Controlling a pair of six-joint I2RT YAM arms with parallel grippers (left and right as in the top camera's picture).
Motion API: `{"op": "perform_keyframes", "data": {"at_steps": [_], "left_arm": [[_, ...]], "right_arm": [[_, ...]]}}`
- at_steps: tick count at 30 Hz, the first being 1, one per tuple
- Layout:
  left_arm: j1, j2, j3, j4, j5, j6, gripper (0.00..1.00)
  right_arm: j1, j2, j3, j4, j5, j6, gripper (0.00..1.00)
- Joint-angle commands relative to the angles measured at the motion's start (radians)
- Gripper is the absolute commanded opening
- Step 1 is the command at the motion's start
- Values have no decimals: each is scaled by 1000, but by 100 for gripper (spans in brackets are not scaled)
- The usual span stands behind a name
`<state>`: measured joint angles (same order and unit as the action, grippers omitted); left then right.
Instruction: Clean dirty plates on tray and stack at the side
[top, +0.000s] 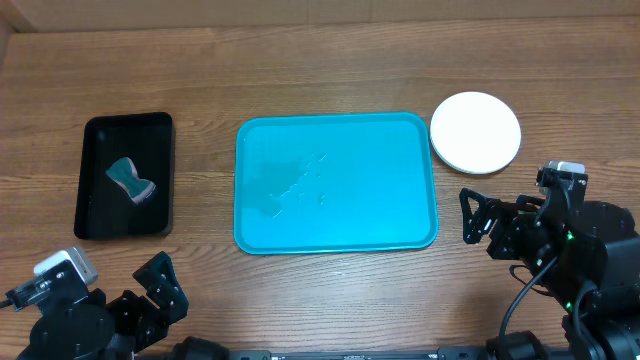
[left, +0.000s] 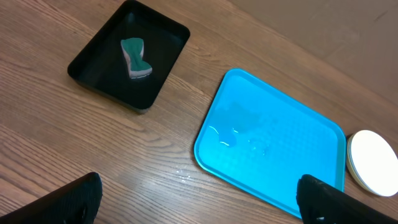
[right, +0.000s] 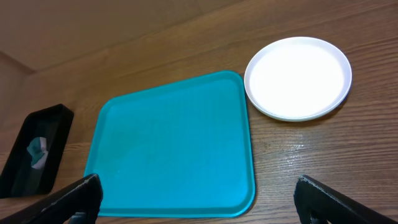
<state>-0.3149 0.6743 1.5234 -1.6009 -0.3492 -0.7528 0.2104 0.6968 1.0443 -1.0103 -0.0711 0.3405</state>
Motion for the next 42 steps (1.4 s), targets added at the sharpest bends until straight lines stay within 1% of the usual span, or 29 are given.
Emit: {"op": "perform_keyframes", "data": {"at_steps": [1,11,17,20,23,26,33,36,41,42], "left_arm": [[-8,-3,-11,1,-24,-13,100],[-8,-3,-11,1,-24,-13,100],[-8,-3,-11,1,-24,-13,100],[-8,-3,-11,1,-24,-13,100],[-8,-3,-11,1,-24,-13,100],[-8,-3,-11,0,-24,-13,100],[-8,-3,-11,1,-23,-13,100],[-8,-3,-11,1,-24,-13,100],[-8,-3,-11,1,-24,-13,100],[-8,-3,-11,1,-24,-13,100]], "right_arm": [[3,-5,-2,7,9,2,100],[3,-5,-2,5,10,1,100],[4,1,-6,-27,7,1,100],[6,-26,-50,-5,11,1,100],[-1,-75,-131,39,11,0,100],[-29,-154,-242,130,11,0,100],[-113,-381,-571,456,11,0,100],[-129,-475,-713,610,11,0,100],[-129,-587,-897,831,11,-3,100],[-130,-626,-955,901,11,-3,100]]}}
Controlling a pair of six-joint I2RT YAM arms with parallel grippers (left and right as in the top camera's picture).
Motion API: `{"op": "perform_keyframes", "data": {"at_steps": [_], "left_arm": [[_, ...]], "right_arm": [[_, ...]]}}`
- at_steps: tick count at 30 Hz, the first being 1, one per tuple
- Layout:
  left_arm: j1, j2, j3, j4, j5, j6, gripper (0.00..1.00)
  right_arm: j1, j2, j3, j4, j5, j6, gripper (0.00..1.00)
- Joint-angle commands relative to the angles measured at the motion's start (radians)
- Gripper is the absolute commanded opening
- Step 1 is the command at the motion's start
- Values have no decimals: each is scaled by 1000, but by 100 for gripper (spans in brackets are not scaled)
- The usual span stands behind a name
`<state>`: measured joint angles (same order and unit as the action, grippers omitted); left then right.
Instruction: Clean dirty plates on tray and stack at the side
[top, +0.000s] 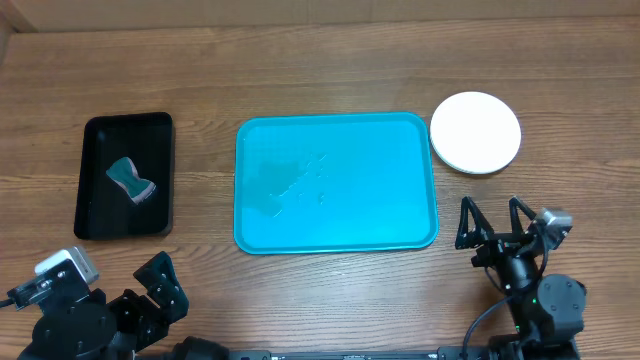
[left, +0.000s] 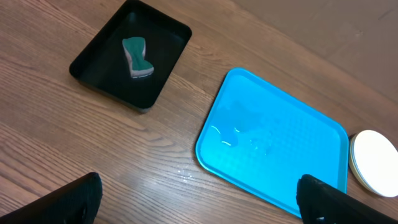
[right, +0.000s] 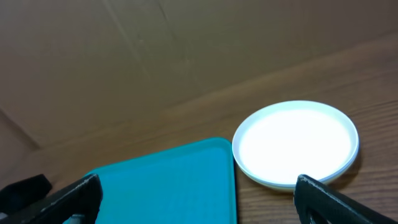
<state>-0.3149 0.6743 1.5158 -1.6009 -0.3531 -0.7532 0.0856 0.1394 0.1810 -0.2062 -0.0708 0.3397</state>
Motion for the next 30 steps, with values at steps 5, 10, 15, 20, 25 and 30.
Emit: {"op": "perform_keyframes", "data": {"at_steps": [5,10,15,20,25,30], "left_arm": [[-8,-3,-3,1,-19,-13,100],[-8,-3,-3,1,-19,-13,100],[-8,-3,-3,1,-19,-13,100],[-8,-3,-3,1,-19,-13,100],[-8,-3,-3,1,-20,-13,100],[-8,-3,-3,1,-19,-13,100]], "right_arm": [[-5,-137,-173,182,31,-3,100],[-5,-137,-173,170,48,-6,100],[-3,-137,-173,126,48,-6,100],[-2,-137,-173,125,48,-6,100],[-2,-137,-173,125,48,-6,100],[-2,-137,-173,125,48,-6,100]]}}
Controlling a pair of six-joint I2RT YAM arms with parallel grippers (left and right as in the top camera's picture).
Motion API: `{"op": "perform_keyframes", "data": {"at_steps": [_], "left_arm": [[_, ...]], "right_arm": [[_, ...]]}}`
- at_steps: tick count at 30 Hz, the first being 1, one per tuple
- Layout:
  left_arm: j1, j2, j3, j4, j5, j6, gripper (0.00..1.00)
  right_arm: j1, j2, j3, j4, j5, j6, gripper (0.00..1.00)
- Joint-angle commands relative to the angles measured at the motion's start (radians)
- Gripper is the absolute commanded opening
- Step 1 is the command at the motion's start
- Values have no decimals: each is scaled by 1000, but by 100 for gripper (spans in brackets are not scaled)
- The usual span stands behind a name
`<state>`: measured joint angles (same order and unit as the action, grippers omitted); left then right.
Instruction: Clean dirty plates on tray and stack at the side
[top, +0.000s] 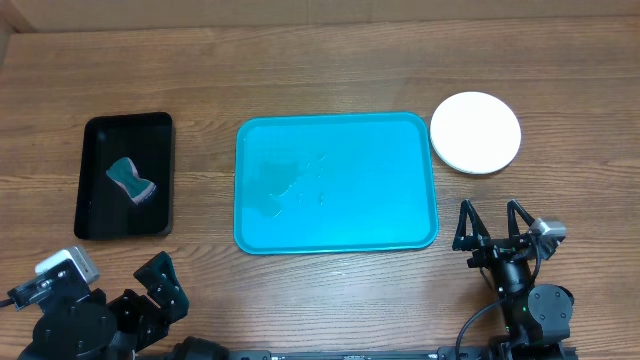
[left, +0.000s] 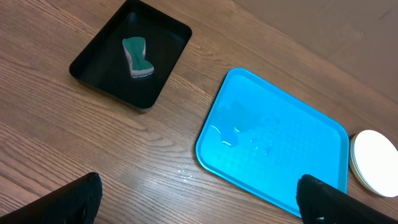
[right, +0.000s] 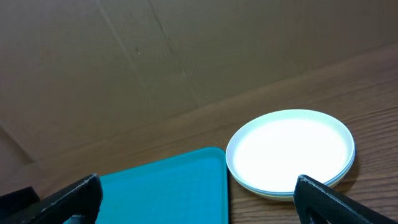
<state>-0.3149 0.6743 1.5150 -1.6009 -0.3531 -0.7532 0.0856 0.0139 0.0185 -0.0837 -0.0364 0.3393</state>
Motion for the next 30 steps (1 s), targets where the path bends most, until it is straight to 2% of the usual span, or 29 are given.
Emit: {"op": "perform_keyframes", "data": {"at_steps": [1,30], "left_arm": [[-8,-3,-2,1,-20,-13,100],[-12,-3,-16,-40,-21,5,100]], "right_arm": [[-2,-11,-10,2,14,-6,100],[-2,-11,-10,2,14,-6,100]]}}
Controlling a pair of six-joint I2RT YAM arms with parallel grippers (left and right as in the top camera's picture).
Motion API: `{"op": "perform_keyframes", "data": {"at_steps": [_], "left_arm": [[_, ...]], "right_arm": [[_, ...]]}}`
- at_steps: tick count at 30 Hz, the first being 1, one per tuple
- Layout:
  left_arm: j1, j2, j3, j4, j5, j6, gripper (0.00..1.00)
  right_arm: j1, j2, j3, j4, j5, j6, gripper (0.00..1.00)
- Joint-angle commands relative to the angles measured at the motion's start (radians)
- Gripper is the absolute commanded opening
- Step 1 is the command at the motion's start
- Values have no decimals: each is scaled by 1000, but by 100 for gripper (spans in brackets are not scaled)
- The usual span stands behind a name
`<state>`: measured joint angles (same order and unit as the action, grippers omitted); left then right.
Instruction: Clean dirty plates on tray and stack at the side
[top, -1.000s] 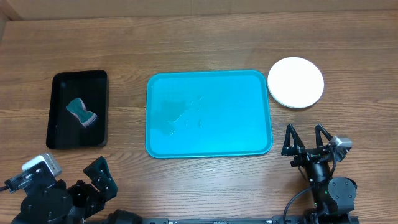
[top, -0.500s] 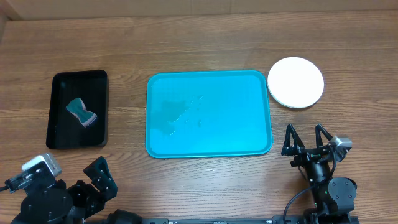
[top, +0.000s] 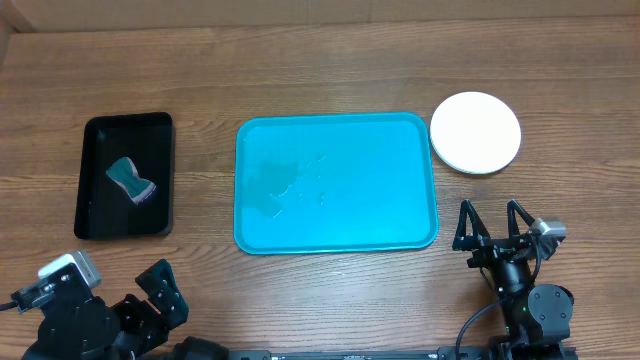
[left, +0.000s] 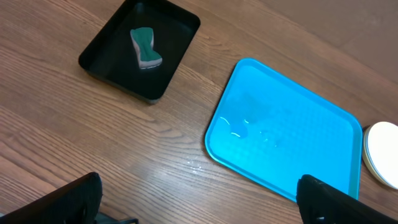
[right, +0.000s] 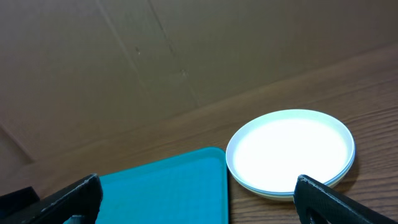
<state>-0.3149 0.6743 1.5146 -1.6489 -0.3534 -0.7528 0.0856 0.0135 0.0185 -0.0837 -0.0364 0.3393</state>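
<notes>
The turquoise tray (top: 336, 183) lies mid-table with nothing on it but a wet patch (top: 290, 185). White plates (top: 476, 132) sit stacked on the wood at its right end, also visible as the stack (right: 290, 152) from the right wrist. A green sponge (top: 132, 180) rests in the black bin (top: 125, 125) at the left. My left gripper (top: 160, 290) stands open at the near left edge, holding nothing. My right gripper (top: 492, 226) stands open near the tray's front right corner, holding nothing.
A brown cardboard wall (right: 155, 56) rises behind the table's far edge. Bare wood lies between the bin and the tray and along the front.
My left gripper has drawn back slightly toward the near edge; its view now shows the bin and tray a little farther up. The right arm, plates and sponge are unchanged.
At first my right arm stood higher at the right, looking down on the tray and plates. Then it was folded low near the front edge, gripper open. The left arm stayed parked until its small shift now. Tray, plates and sponge have kept their places.
</notes>
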Motion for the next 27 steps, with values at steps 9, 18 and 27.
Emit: {"op": "perform_keyframes", "data": {"at_steps": [9,18,27], "left_arm": [[129,-106,-215,174,60,312,100],[286,-286,-605,727,362,780,100],[326,-392,-1025,1178,349,782,100]], "right_arm": [[-2,-11,-10,2,14,-6,100],[-2,-11,-10,2,14,-6,100],[-2,-11,-10,2,13,-6,100]]}}
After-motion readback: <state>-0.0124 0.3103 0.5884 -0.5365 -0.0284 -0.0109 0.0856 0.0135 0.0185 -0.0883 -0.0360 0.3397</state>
